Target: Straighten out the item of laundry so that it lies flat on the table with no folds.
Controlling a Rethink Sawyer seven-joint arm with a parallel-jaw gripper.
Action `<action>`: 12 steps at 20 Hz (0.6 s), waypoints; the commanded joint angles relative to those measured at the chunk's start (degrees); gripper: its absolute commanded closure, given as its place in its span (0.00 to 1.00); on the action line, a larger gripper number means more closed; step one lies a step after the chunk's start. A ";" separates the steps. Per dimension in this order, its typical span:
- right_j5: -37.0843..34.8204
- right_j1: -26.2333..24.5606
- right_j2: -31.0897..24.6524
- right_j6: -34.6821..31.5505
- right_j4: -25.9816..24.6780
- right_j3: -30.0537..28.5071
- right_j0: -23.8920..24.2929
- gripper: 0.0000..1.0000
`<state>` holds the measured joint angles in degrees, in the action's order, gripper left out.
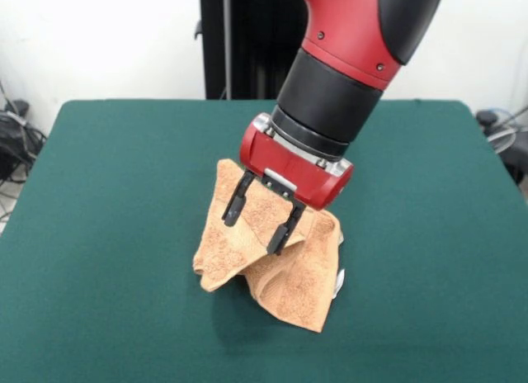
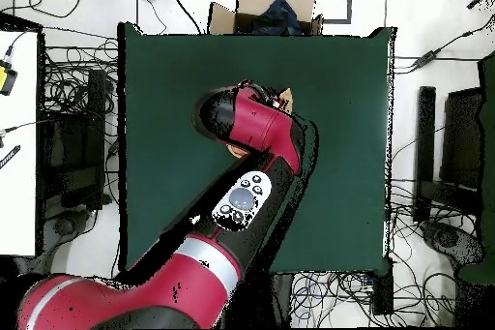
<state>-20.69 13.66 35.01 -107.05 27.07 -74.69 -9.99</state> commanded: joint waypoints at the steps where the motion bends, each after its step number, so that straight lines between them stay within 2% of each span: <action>1: -13.21 -2.08 -2.44 -14.71 0.88 -0.45 -0.53 0.00; 9: -13.78 -2.88 -5.53 -14.32 1.62 0.79 1.01 0.00; 12: -10.78 -2.91 -7.64 -13.63 2.31 0.12 1.90 0.00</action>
<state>-30.08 12.33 35.00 -107.05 27.09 -74.24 -9.81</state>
